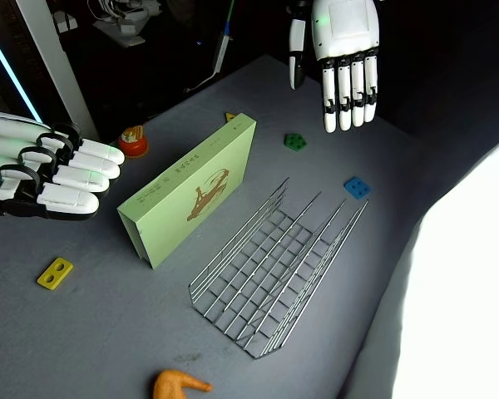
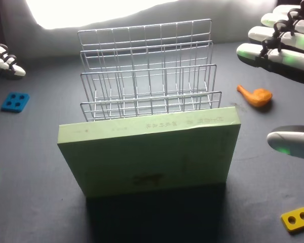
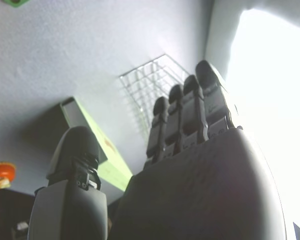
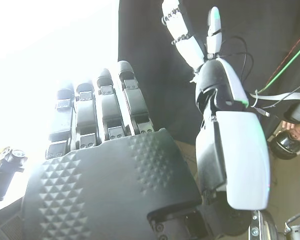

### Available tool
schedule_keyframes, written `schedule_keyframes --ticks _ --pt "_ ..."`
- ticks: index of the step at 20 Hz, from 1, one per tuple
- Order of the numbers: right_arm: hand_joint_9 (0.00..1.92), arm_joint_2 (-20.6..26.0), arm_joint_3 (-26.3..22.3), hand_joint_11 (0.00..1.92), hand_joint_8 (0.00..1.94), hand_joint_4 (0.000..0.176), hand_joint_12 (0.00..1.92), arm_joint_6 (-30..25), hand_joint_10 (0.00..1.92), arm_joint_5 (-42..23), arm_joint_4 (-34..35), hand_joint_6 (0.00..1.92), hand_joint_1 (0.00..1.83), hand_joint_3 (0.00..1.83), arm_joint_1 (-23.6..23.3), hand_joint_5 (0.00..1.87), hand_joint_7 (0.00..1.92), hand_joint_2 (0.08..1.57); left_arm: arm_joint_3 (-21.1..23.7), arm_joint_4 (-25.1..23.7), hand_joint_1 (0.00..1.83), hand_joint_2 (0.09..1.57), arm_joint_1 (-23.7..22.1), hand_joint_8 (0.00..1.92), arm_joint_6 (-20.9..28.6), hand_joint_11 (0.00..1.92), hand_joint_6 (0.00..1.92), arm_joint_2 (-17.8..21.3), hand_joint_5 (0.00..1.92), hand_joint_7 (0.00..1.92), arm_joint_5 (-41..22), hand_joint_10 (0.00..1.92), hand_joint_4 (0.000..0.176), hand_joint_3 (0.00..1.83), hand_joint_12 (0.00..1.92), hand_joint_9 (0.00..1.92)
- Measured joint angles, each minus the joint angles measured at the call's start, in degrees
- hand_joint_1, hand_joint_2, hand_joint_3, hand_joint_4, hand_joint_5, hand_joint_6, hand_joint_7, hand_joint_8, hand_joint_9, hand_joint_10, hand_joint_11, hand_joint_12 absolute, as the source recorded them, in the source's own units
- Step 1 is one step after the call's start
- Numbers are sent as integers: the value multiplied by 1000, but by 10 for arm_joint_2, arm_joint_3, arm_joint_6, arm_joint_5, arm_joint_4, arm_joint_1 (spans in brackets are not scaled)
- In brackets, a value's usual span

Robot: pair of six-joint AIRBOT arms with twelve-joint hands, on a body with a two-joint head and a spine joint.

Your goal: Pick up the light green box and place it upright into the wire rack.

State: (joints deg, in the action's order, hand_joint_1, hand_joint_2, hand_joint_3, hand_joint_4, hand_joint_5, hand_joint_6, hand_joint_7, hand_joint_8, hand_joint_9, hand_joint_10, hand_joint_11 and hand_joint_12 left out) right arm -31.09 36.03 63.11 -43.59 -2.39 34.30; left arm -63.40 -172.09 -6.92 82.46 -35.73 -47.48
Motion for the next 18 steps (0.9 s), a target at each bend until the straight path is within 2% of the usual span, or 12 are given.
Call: schedule_keyframes --ticks 4,5,6,9,11,12,13,14,18 --pt "89 -7 -1 0 4 0 318 0 5 33 23 2 0 3 -18 145 120 1213 0 0 391 1373 0 2 0 0 2 0 92 76 0 3 3 5 263 61" --pt "87 -14 -1 0 4 0 325 0 3 52 26 1 20 0 -30 143 122 1200 0 0 337 1387 -2 1 0 0 1 0 71 53 -1 1 7 9 216 39" --pt "85 -17 -3 0 2 0 318 0 2 68 34 0 30 0 -43 127 119 1187 0 0 318 1392 -4 4 0 0 5 0 81 63 -1 3 8 9 253 42" --pt "123 -34 -4 0 4 0 439 0 10 171 53 8 105 0 -133 164 146 1156 0 0 351 1395 -6 1 0 0 5 0 96 57 0 1 13 7 205 23" --pt "123 -46 -4 0 4 0 439 8 10 202 53 8 105 0 -159 164 146 1156 0 0 351 1395 -6 1 0 0 5 -1 96 57 -1 1 13 7 205 23" --pt "145 -54 -4 0 2 0 522 17 14 216 53 4 251 0 -162 153 146 1124 0 0 352 1394 -6 2 0 0 1 -2 86 59 0 2 14 6 207 25" --pt "169 -64 -4 0 12 0 526 39 18 227 60 5 448 0 -163 122 180 1065 0 0 377 1395 -6 4 0 0 7 -2 116 91 0 7 0 4 289 49" --pt "156 -72 -4 0 2 0 440 53 6 233 69 0 523 0 -163 90 171 1051 0 0 377 1398 -6 3 0 0 5 -2 120 98 0 8 0 4 320 63" --pt "150 -110 -1 0 0 0 486 79 1 235 72 4 534 0 -163 74 155 1012 3 0 364 1403 -6 2 0 0 2 -2 93 90 0 3 0 3 329 59"
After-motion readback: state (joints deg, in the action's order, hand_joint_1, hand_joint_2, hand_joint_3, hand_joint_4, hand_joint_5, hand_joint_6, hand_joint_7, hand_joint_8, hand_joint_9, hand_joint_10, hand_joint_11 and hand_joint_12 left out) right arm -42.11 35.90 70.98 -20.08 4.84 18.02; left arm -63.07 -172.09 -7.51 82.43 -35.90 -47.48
